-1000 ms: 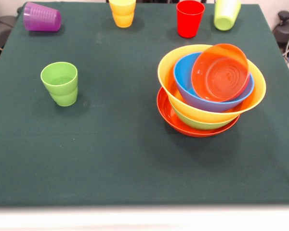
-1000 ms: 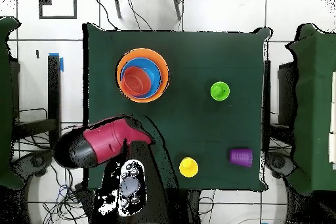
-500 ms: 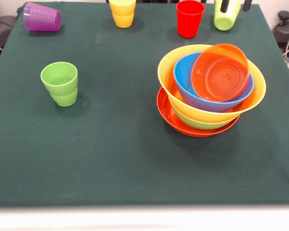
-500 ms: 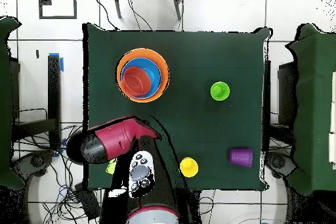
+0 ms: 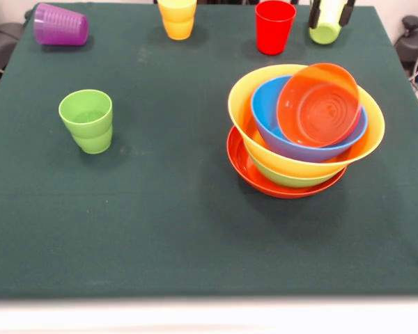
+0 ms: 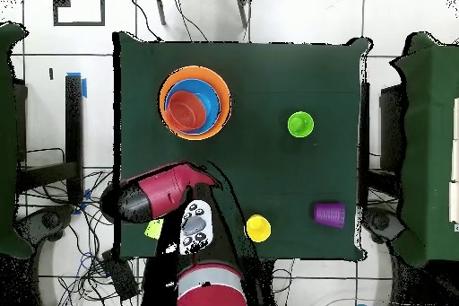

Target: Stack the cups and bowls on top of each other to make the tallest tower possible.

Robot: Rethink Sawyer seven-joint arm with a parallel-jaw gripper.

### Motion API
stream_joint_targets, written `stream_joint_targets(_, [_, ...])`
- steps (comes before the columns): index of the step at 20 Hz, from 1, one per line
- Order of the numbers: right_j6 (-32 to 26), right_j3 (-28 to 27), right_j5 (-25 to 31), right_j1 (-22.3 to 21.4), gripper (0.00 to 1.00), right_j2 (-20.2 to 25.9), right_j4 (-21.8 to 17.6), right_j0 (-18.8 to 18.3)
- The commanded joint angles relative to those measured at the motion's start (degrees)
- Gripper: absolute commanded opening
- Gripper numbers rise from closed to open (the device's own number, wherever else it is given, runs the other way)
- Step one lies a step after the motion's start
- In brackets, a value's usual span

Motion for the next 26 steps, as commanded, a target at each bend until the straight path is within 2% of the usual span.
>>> stream_joint_targets(1, [3.3, -4.49, -1.99, 5.21, 1.0, 0.57, -3.35, 1.61])
stream_joint_targets(4, [2.44, -5.57, -0.83, 5.09, 1.0, 1.46, -2.45, 1.47])
stream_joint_targets(10, [0.88, -10.06, 1.68, 7.5, 1.0, 2.92, -1.29, 1.05])
stream_joint_targets(15, [2.79, -11.25, 5.62, 6.98, 1.0, 1.43, 0.09, 2.8])
stream_joint_targets(16, [3.34, -11.54, 6.29, 6.97, 0.0, 0.9, 0.25, 3.29])
stream_joint_targets(26, [3.05, -13.84, 8.83, 7.19, 0.0, 0.83, 1.16, 4.76])
